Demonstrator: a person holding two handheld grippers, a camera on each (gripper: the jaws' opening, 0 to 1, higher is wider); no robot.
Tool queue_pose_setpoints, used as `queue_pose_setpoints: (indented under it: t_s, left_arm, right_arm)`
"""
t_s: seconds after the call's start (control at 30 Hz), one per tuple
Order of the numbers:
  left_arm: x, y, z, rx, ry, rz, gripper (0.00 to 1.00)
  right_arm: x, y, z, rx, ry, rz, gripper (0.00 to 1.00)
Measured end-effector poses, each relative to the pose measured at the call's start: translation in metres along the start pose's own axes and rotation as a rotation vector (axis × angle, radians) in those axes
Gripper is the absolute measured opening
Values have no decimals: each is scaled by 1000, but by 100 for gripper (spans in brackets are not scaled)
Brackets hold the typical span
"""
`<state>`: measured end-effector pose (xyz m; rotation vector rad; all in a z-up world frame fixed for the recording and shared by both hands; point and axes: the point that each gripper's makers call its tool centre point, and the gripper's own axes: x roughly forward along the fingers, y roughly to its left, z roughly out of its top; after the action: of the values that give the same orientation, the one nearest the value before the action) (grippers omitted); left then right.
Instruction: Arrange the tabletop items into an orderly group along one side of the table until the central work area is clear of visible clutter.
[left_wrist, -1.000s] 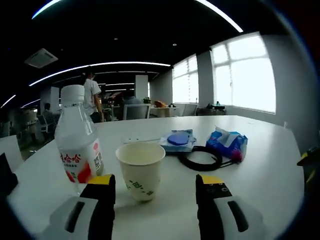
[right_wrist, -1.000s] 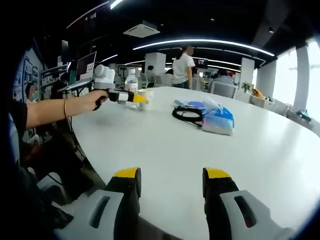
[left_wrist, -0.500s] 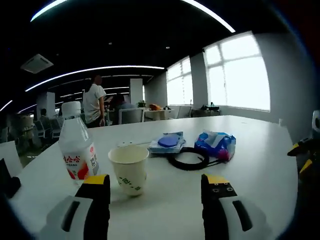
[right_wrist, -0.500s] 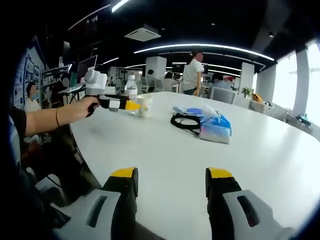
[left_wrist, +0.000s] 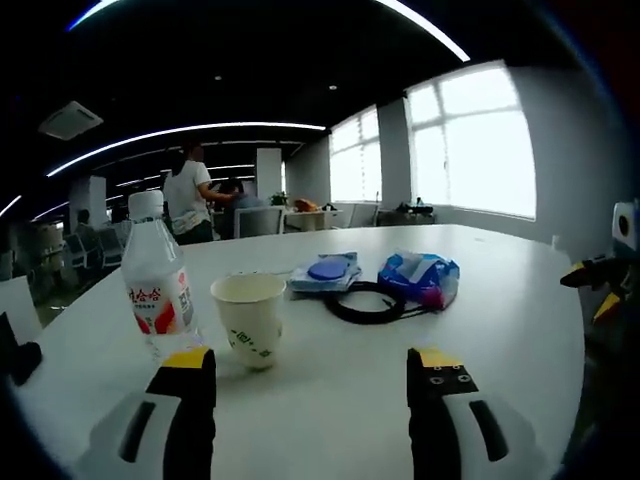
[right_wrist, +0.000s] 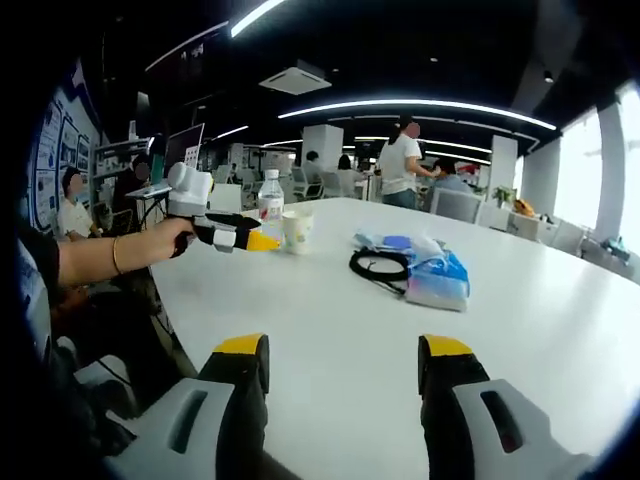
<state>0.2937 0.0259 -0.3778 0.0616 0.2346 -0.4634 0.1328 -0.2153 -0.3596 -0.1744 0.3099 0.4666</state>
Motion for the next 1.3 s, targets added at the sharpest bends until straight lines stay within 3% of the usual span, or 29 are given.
queue_pose_setpoints:
  t_s: [0.1,0.13,0.2,0.33,0.5,0.57,0.7,0.87,0.97,1.17,1.3]
  left_arm:
    - [-2,-5,5,-11,-5,-20,71]
    - [-3,-14,6,-31,9,-64,68]
    - [-4,-21,9,-72,13,-87,67]
    - [-7,-31,14,-62,22,-115,67]
    - [-7,-37,20,-19,26,-113,67]
    - [-7,-41,23,-60,34,-118,66]
    - [-8,-50,25,-11,54,-118,65]
    - [-2,-65,33,-31,87,-136,63]
    - [4,-73,43,-46,74,-156,63]
    - [18,-70,57,-23,78,-124,63]
    - [26,-71,59,-30,97,-117,63]
  right_arm:
    - [4,-1,11,-16,-6,26,58]
    - [6,0,16,-23,-4,46,58]
    - [10,3,21,-35,5,78,59]
    - [17,7,31,-45,-1,127,59]
    - [28,7,41,-43,6,167,58]
    - [34,6,44,-43,13,184,58]
    - [42,7,45,-54,35,174,55]
    - [62,16,39,-61,78,208,56]
    - [76,17,34,-48,113,225,55]
    - [95,14,34,-28,152,227,54]
    - [102,15,36,-22,164,235,54]
